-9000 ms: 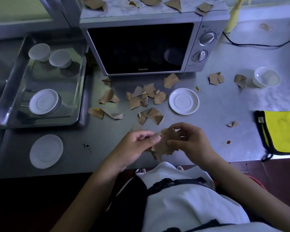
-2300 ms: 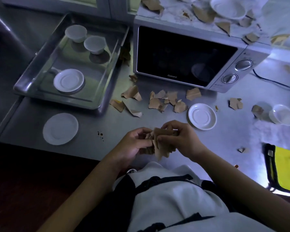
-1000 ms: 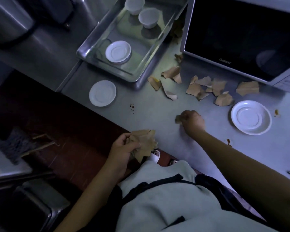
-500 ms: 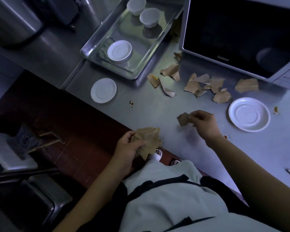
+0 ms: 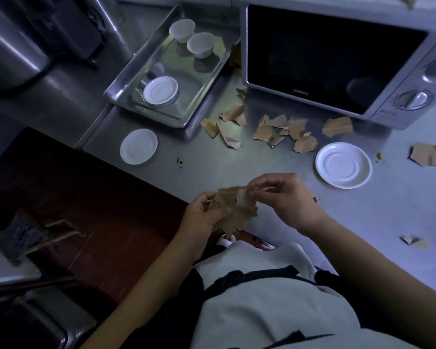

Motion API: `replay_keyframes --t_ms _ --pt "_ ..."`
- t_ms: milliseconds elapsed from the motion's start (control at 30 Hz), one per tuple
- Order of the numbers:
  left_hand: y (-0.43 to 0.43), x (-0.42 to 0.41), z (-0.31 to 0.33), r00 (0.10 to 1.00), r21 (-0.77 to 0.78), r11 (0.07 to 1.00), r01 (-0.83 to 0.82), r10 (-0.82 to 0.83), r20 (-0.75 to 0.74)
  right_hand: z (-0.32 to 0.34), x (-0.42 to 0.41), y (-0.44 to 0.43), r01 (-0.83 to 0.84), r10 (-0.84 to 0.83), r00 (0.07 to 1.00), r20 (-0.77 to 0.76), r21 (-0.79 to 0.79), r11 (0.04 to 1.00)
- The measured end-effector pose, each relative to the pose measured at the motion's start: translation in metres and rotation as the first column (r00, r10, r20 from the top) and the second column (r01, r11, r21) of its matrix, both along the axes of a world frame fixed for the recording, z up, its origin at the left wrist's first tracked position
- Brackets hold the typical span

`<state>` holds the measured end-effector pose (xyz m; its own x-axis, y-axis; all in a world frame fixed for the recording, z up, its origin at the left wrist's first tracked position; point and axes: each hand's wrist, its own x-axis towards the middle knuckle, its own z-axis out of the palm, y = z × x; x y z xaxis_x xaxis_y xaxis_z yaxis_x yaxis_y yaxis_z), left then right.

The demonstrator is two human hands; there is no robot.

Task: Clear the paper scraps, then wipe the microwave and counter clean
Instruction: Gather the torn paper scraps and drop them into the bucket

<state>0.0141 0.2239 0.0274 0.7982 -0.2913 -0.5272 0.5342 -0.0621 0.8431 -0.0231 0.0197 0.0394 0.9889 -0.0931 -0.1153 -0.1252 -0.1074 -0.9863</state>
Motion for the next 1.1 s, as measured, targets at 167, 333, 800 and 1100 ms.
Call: replay_keyframes --t_ms 167,333,800,1100 --pt "-0.020 -0.005 0.006 0.992 -0.129 0.983 0.129 -0.130 0.002 -0.007 -0.019 -0.005 0.145 -0.143 0.989 0.035 -0.083 0.986" --pt "-0.030 -0.005 0.011 0.975 -0.135 0.967 0.215 -0.220 -0.020 -0.010 -0.031 0.000 0.191 -0.193 0.981 -0.018 0.242 0.951" --pt "-0.033 0.040 0.006 0.983 0.058 0.982 0.182 -0.182 -0.002 -0.021 -0.006 0.006 0.347 -0.258 0.926 -0.274 0.357 0.867" --pt "0.026 0.122 -0.007 0.995 0.043 0.999 -0.012 0.016 -0.103 -0.061 0.096 0.016 0.273 -0.377 0.873 -0.310 -0.329 0.904"
